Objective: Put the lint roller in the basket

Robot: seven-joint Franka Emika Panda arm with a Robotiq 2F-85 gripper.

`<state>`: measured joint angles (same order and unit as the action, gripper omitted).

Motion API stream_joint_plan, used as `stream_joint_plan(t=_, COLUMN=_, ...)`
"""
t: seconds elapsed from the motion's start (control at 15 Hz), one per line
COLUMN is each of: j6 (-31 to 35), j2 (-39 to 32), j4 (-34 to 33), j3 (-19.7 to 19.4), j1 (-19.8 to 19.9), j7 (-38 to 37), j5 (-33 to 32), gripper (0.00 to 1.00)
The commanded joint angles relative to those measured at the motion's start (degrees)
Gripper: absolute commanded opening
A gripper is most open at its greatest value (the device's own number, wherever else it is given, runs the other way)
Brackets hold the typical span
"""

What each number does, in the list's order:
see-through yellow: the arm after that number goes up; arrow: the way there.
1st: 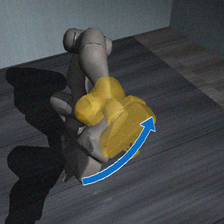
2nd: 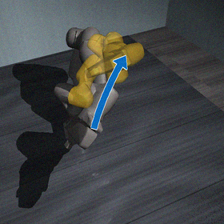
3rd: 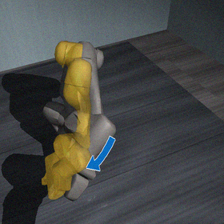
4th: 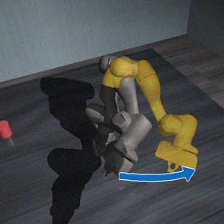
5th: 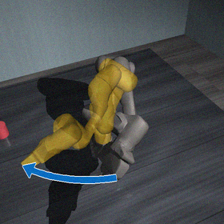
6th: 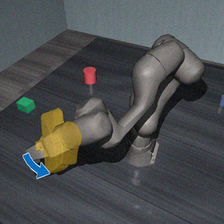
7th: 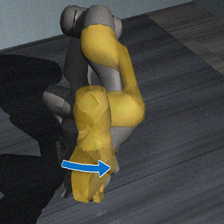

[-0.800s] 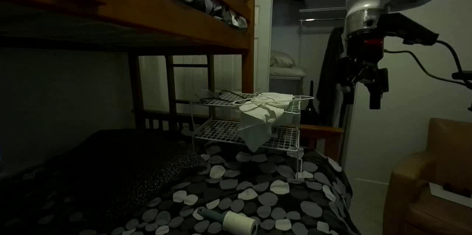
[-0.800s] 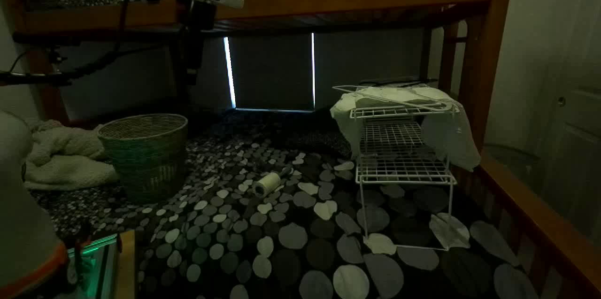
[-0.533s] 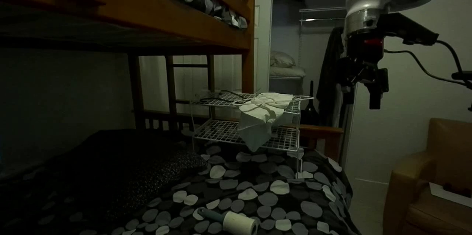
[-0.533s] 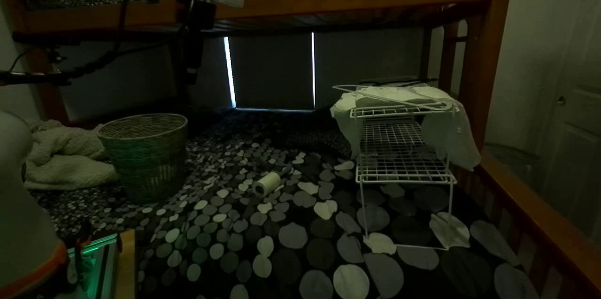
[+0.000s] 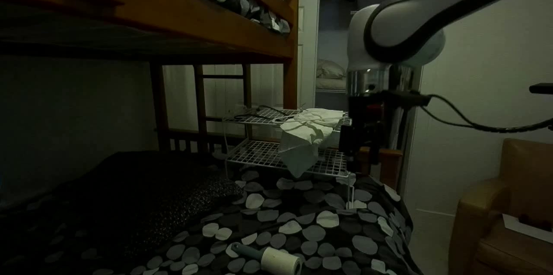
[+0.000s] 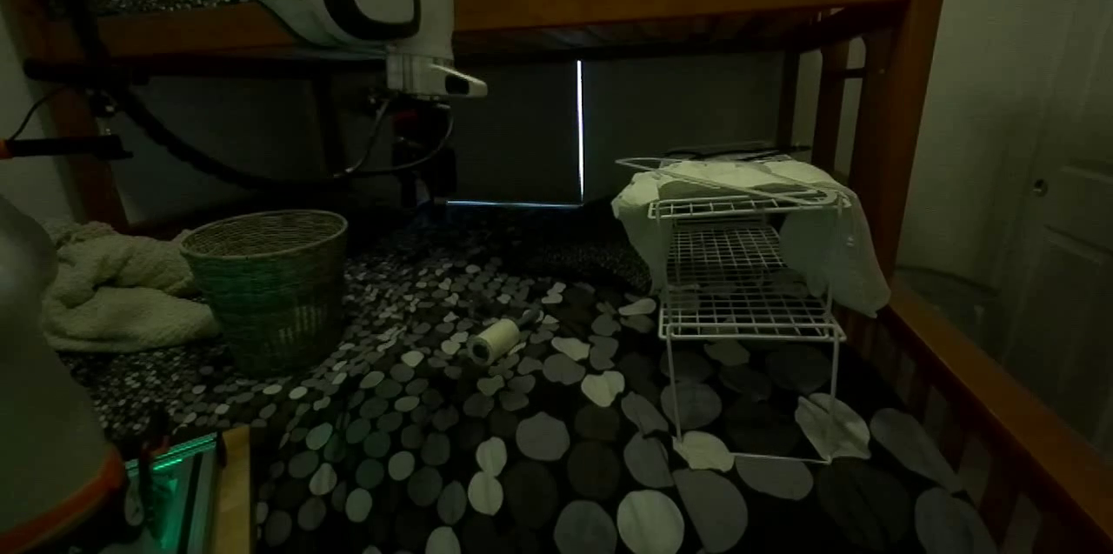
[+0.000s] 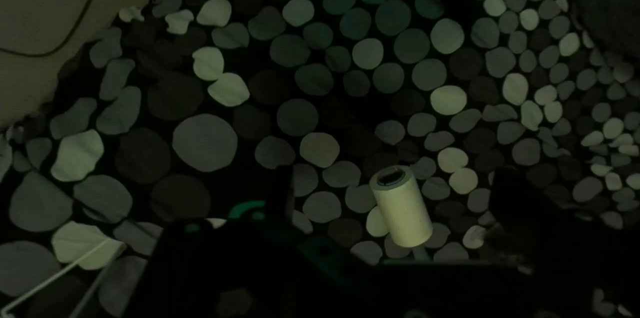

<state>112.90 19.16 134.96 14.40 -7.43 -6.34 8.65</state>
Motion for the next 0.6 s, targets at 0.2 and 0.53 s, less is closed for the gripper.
stream_joint_plan(t=0.2, j6=17.6, j2=-25.4, j4=-4.5, j3=2.2, j1=-2.8, j7=-4.2, j5=-15.7, gripper=1.0)
stream_joint_plan(t=0.53, j6=28.4, j2=-43.7, j4=-13.3, j3=-2.2, j1=-6.6, j7=-8.7, j5=-19.8, gripper=1.0)
